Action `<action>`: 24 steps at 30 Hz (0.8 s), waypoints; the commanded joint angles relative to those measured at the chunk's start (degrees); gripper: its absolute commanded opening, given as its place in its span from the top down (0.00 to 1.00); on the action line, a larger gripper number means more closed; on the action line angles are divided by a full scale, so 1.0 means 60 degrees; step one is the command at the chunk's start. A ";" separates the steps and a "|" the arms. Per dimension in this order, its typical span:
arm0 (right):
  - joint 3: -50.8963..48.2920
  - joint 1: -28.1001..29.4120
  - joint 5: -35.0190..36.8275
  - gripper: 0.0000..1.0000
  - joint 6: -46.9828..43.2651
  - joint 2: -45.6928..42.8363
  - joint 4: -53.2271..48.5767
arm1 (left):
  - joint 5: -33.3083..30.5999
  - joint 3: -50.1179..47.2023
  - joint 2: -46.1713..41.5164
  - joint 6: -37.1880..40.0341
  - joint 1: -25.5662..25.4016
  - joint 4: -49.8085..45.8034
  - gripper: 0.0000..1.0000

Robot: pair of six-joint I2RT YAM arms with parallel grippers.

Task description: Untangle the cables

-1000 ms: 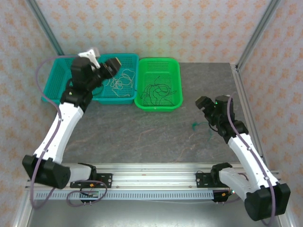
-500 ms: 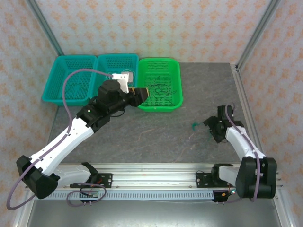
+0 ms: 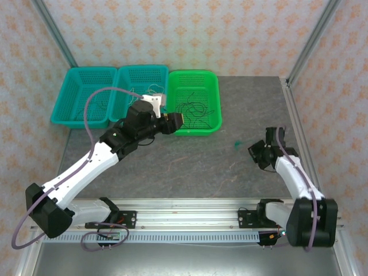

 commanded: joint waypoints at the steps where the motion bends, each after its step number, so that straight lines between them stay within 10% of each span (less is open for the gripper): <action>1: 0.0990 0.0097 0.0045 1.00 0.0172 -0.1326 -0.0276 | 0.0779 0.0387 0.0286 -0.0206 -0.0054 0.0264 0.36; 11: 0.3564 0.1995 -0.1842 1.00 -0.0342 -0.1548 0.0390 | 0.2977 0.1285 0.1440 -0.1979 -0.0086 0.1996 0.30; 18: 0.4215 0.4029 -0.1863 1.00 -0.0684 -0.0481 0.0876 | 0.3408 0.1633 0.1935 -0.2556 -0.0137 0.2930 0.09; 24: 0.4414 0.4735 -0.1518 1.00 -0.0629 -0.0074 0.1162 | 0.3515 0.1383 0.1998 -0.2664 -0.0227 0.3211 0.16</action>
